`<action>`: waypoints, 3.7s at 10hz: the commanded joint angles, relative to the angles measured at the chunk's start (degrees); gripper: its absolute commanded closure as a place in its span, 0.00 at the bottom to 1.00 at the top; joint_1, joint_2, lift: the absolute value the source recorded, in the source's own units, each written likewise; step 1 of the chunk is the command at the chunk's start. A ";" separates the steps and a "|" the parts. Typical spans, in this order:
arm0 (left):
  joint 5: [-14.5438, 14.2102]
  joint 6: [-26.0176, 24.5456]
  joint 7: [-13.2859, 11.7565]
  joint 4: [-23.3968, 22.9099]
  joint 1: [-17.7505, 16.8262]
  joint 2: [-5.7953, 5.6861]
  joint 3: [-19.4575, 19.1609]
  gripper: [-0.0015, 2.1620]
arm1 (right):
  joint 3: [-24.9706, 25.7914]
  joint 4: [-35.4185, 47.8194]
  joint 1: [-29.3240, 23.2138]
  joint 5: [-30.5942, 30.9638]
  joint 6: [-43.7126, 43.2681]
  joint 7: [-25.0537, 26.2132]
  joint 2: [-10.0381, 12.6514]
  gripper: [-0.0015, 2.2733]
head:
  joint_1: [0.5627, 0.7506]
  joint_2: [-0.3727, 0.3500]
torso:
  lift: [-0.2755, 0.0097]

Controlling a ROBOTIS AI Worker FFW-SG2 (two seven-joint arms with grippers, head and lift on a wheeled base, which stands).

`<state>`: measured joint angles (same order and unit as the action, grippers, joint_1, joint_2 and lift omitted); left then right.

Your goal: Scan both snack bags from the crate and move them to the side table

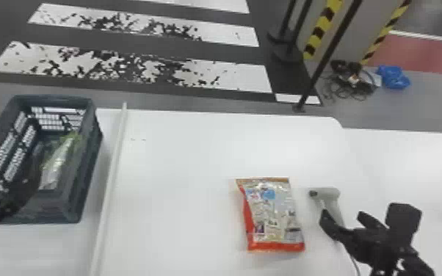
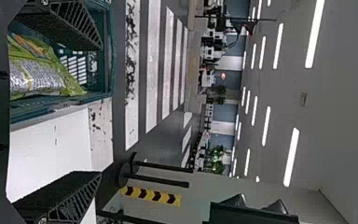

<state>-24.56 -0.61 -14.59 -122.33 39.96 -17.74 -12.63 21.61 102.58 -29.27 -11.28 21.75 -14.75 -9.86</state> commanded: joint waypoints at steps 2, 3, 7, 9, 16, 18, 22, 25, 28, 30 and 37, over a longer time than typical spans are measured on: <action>-0.05 0.29 0.00 0.07 0.03 -0.10 0.06 0.02 | -0.08 -7.74 3.70 1.26 -0.69 -2.39 -1.66 0.02 | 0.70 0.23 | 0.86; -0.05 0.29 0.00 0.07 0.03 -0.10 0.06 0.02 | -0.17 -10.82 5.28 1.61 -1.75 -3.36 -2.27 0.02 | 0.70 0.23 | 0.86; 0.03 0.82 -0.09 -0.10 0.56 -0.01 -0.02 0.02 | -1.13 -18.55 10.90 3.72 -1.93 -6.70 -5.00 0.13 | 0.70 0.20 | 0.86; 0.12 0.82 -0.09 -0.36 0.56 -0.01 -0.20 0.02 | -1.48 -22.16 14.07 5.04 0.18 -8.63 -5.79 0.67 | 0.70 0.20 | 0.86; 1.18 0.65 -0.09 -0.10 -0.58 -0.36 0.77 0.02 | 0.63 -5.11 5.89 3.02 10.03 -4.41 -2.36 0.99 | 0.70 0.19 | 0.86; 0.91 0.82 0.00 0.07 -1.02 -0.89 1.21 0.02 | 2.21 5.44 0.36 -0.67 14.07 -2.65 0.28 0.99 | 0.70 0.19 | 0.86; 0.74 1.35 0.18 0.34 -1.20 -0.89 1.21 0.02 | 2.82 14.40 -7.82 -3.22 14.07 -2.65 3.53 0.99 | 0.70 0.26 | 0.86; 0.47 1.88 0.18 0.25 -0.93 -0.89 1.29 0.02 | 2.21 17.74 -11.42 -3.93 14.42 -3.18 3.79 0.99 | 0.70 0.30 | 0.86; 0.47 2.40 0.18 0.07 -0.58 -0.54 1.38 0.02 | 0.71 20.82 -13.09 -4.28 17.76 -3.36 4.50 0.99 | 0.70 0.32 | 0.86; 0.47 2.58 0.18 -0.01 -0.49 -0.54 1.38 0.02 | -0.78 20.82 -13.09 -3.93 17.76 -3.45 4.50 0.99 | 0.70 0.35 | 0.86; 0.56 3.99 0.00 0.25 -0.05 -0.36 1.29 0.02 | -4.30 15.99 -8.78 -0.50 17.59 -3.09 4.32 0.99 | 0.70 0.45 | 0.86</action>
<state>-23.99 3.23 -14.55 -122.11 39.85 -18.10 -11.34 17.11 119.06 -38.46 -11.89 39.36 -17.84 -5.46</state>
